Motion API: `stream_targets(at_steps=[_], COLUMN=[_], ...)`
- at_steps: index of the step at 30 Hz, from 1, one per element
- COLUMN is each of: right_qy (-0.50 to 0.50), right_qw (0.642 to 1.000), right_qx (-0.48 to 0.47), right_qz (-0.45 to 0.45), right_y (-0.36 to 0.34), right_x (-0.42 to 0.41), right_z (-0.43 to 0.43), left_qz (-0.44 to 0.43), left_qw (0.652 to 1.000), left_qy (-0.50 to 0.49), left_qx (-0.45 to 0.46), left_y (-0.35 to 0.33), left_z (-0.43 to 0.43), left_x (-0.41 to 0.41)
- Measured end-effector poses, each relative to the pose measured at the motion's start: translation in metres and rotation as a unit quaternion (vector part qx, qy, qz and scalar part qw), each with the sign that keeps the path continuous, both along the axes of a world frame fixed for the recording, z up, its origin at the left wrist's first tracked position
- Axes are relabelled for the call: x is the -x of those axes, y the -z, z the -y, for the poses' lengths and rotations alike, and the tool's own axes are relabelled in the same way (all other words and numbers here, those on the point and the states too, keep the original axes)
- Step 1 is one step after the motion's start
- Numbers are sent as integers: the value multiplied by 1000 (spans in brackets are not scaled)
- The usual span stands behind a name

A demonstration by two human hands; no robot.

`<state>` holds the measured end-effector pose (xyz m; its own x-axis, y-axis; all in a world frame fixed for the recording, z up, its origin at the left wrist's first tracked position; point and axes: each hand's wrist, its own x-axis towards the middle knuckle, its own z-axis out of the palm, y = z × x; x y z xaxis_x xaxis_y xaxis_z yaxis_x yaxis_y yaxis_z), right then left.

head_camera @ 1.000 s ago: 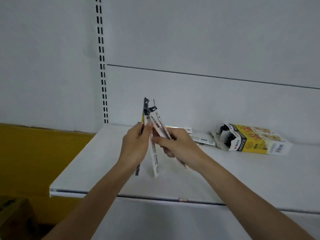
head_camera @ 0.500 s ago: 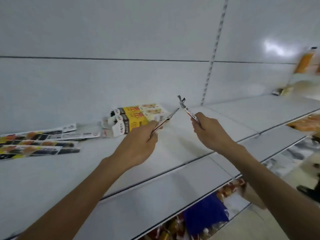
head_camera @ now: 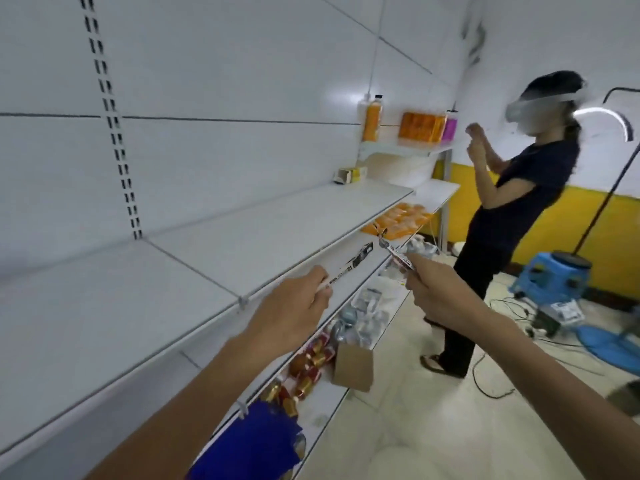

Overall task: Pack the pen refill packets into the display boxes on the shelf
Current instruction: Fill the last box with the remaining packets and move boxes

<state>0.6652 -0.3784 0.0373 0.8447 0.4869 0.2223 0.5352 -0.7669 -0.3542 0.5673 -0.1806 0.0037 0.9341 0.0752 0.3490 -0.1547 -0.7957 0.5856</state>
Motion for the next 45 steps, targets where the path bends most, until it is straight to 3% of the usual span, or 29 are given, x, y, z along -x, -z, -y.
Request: stream_targets(at_steps=[11, 25, 30, 35, 42, 45], right_qy=[89, 72, -6, -132, -311, -372], right_qw=[994, 994, 997, 987, 940, 921], right_qx=[-60, -76, -78, -84, -143, -112], right_qz=[-30, 2, 8, 32, -2, 5], right_y=[23, -21, -32, -56, -62, -48], right_x=[-191, -520, -631, -730, -787, -788], right_z=[75, 117, 92, 50, -41, -89], left_qz=[-21, 35, 66, 90, 105, 102], left_qw=[998, 999, 997, 983, 939, 918], left_qy=[54, 14, -35, -155, -323, -380], left_qx=[-11, 18, 14, 26, 47, 44], left_y=[11, -42, -59, -65, -63, -62], left_z=[63, 111, 102, 75, 36, 18], left_x=[-225, -547, -639, -700, -708, -697])
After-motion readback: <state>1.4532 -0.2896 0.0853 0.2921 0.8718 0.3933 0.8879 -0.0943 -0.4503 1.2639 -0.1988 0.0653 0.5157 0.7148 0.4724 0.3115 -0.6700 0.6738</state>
